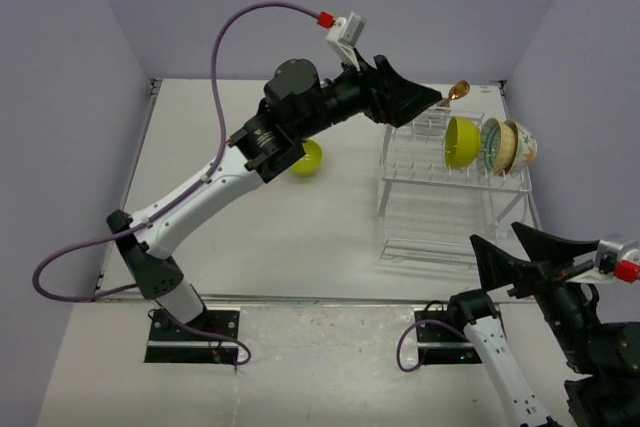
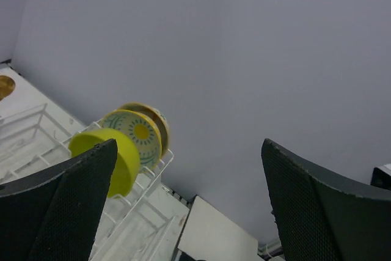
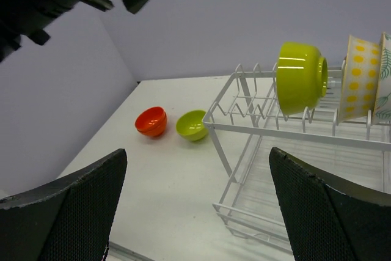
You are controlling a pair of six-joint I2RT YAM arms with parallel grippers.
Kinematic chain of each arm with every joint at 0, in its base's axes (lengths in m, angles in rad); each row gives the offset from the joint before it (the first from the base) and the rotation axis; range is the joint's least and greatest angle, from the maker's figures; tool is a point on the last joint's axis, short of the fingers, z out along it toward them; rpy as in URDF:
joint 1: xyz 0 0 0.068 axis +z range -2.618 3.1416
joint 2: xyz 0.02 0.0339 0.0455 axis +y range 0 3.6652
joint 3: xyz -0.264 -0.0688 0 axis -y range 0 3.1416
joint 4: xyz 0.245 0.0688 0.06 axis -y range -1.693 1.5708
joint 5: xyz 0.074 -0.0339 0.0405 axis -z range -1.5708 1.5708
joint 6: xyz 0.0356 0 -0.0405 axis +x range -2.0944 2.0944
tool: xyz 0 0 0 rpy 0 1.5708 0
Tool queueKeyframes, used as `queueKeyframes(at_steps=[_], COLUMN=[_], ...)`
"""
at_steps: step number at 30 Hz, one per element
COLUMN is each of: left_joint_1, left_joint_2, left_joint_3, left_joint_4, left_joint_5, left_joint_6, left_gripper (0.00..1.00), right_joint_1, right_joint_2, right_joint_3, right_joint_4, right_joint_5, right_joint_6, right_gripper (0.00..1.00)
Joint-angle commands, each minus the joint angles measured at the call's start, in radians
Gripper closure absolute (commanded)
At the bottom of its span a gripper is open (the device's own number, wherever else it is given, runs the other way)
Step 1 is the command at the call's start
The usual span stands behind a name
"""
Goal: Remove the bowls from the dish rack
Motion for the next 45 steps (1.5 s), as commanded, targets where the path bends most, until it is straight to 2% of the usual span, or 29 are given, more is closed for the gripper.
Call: queueKeyframes(at_steps=[1, 6, 9, 13, 25, 28, 33, 36, 40, 41, 42, 43, 44, 45], left_joint_1=[-0.012, -0.023, -0.025, -0.028, -0.028, -0.026, -0.026, -0.025, -0.022, -0.022, -0.022, -0.022, -0.022, -0.022], left_joint_2=[0.173, 0.252, 0.293, 0.329, 0.471, 0.494, 0.553, 0.556, 0.572, 0.576, 0.579, 0.579, 0.577, 0.574], left_joint_3=[0.023, 0.070, 0.072, 0.084, 0.193, 0.196, 0.261, 0.249, 0.241, 0.241, 0.239, 0.239, 0.236, 0.229], left_joint_4=[0.024, 0.024, 0.128, 0.133, 0.130, 0.194, 0.194, 0.218, 0.281, 0.291, 0.297, 0.310, 0.320, 0.347], left_joint_5=[0.087, 0.096, 0.166, 0.180, 0.202, 0.243, 0.274, 0.278, 0.309, 0.320, 0.323, 0.329, 0.332, 0.335], left_joint_6=[-0.119, -0.162, -0.185, -0.202, -0.242, -0.265, -0.293, -0.305, -0.345, -0.352, -0.366, -0.369, -0.374, -0.385], left_gripper=[0.00, 0.01, 0.02, 0.04, 0.23, 0.35, 0.53, 0.69, 0.72, 0.76, 0.88, 0.95, 1.00, 1.00], right_joint_1=[0.002, 0.002, 0.002, 0.002, 0.002, 0.002, 0.002, 0.002, 0.002, 0.004, 0.002, 0.002, 0.002, 0.002], right_joint_2=[0.021, 0.010, 0.015, 0.019, 0.018, 0.018, 0.018, 0.015, 0.015, 0.013, 0.015, 0.012, 0.012, 0.010], right_joint_3=[0.045, 0.051, 0.051, 0.051, 0.061, 0.062, 0.044, 0.036, 0.034, 0.034, 0.033, 0.034, 0.034, 0.033], right_joint_4=[0.013, -0.004, -0.016, -0.024, -0.033, -0.030, -0.024, -0.023, -0.023, -0.023, -0.021, -0.023, -0.024, -0.024], right_joint_5=[-0.028, -0.021, -0.020, -0.031, -0.009, -0.005, -0.003, -0.001, 0.003, 0.003, 0.003, 0.005, 0.005, 0.006], right_joint_6=[0.008, -0.004, -0.009, -0.013, -0.025, -0.029, -0.035, -0.038, -0.042, -0.044, -0.044, -0.045, -0.047, -0.048], right_gripper=[0.01, 0.01, 0.01, 0.01, 0.01, 0.01, 0.01, 0.01, 0.01, 0.01, 0.01, 0.01, 0.01, 0.01])
